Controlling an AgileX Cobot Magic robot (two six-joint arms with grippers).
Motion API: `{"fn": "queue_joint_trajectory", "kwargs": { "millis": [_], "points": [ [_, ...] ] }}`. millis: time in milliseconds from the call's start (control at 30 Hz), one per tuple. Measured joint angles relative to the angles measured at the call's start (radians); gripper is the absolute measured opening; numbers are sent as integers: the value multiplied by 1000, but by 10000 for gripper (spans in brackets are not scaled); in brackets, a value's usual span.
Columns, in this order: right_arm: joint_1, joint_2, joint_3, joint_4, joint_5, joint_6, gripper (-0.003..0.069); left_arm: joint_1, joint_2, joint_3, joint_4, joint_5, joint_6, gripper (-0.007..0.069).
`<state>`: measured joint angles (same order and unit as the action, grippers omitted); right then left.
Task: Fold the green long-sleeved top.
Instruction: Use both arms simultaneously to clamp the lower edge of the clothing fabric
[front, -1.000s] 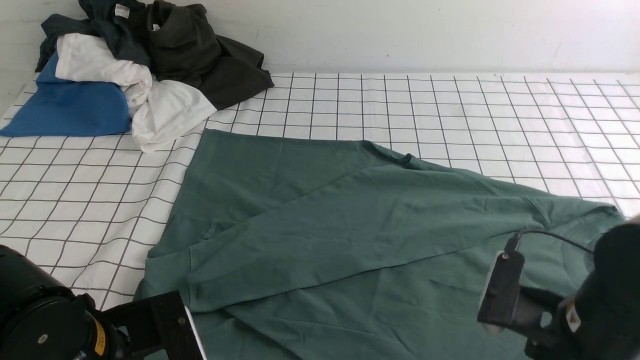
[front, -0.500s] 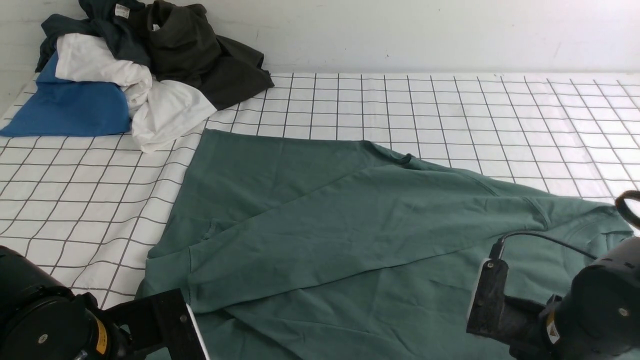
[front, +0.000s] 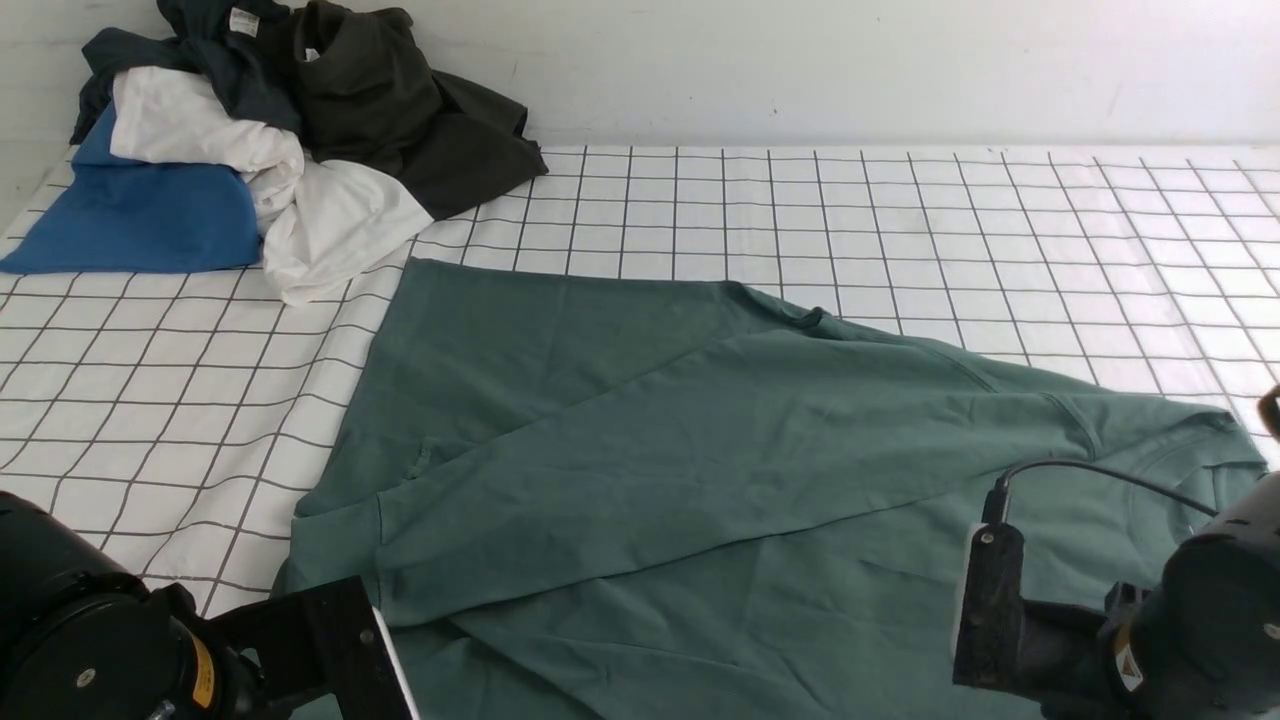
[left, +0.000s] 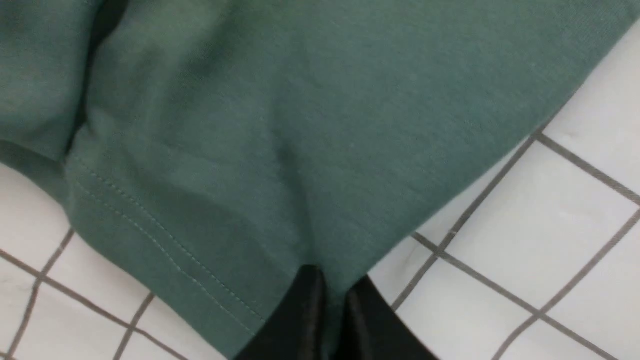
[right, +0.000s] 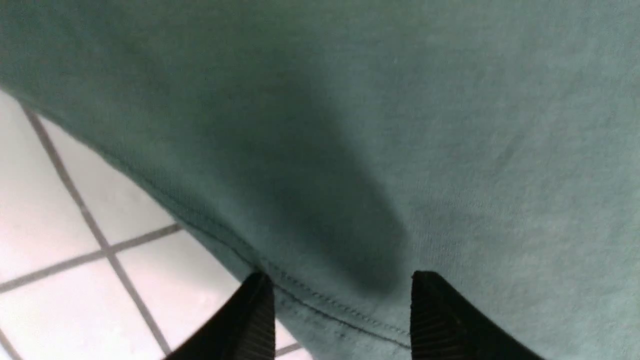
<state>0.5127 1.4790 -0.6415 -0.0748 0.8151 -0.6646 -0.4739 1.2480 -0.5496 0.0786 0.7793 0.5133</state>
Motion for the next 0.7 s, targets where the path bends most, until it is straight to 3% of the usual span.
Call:
{"fn": "queue_joint_trajectory", "kwargs": {
  "millis": [300, 367, 400, 500, 700],
  "points": [
    [0, 38, -1, 5, -8, -3, 311, 0, 0, 0, 3, -1, 0, 13],
    [0, 39, -1, 12, 6, -3, 211, 0, 0, 0, 3, -1, 0, 13],
    [0, 39, -1, 12, 7, -3, 211, 0, 0, 0, 3, -1, 0, 13],
    [0, 38, -1, 15, 16, -4, 35, 0, 0, 0, 3, -2, -13, 13],
    [0, -12, -1, 0, 19, -4, -1, 0, 0, -37, 11, 24, -62, 13]
  ]
}}
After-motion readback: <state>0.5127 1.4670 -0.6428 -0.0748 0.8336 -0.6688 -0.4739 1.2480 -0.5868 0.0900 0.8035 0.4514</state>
